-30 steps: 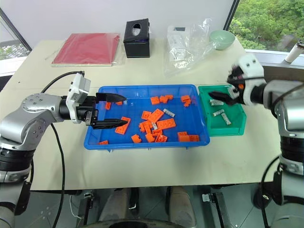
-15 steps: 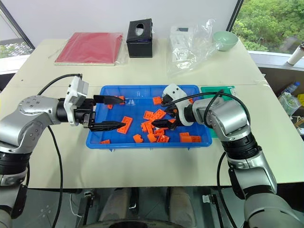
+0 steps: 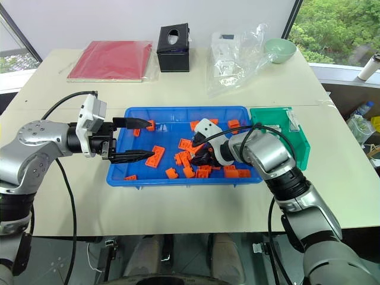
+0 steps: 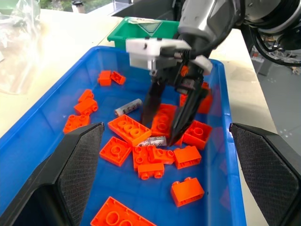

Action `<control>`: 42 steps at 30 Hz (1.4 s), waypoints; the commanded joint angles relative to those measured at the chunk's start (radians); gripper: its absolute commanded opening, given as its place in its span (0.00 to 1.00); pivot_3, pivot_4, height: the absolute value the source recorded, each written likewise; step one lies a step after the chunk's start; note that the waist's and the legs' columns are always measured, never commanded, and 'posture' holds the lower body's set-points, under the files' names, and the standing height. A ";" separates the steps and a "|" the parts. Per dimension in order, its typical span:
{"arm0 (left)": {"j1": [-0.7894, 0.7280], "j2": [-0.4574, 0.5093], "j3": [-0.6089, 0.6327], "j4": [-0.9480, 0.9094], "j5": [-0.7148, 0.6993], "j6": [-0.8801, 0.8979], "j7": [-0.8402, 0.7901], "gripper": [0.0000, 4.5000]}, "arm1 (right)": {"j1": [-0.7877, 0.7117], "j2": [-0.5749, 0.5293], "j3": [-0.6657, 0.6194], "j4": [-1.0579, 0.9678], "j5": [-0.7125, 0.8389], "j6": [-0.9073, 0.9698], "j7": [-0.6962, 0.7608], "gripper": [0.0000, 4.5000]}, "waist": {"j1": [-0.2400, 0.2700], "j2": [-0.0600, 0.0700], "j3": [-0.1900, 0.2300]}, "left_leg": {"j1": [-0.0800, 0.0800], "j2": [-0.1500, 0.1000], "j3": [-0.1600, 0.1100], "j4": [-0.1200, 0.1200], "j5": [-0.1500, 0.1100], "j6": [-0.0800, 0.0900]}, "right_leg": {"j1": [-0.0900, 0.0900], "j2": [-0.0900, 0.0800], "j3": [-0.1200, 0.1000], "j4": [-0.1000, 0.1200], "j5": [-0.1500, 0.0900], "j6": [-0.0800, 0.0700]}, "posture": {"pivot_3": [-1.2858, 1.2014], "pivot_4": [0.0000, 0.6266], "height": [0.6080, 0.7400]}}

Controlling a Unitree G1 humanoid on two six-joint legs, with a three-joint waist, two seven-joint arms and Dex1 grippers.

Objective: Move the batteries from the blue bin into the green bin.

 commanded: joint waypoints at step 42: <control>-0.075 -0.041 -0.007 0.047 0.014 -0.028 -0.025 1.00 | 0.089 -0.388 -0.453 -0.161 0.053 -0.058 0.008 0.99 | 0.001 0.000 0.000 | 0.001 0.000 0.001 0.000 0.000 0.000 | 0.000 0.000 0.000 -0.001 0.000 0.000 | 0.52 0.24 0.97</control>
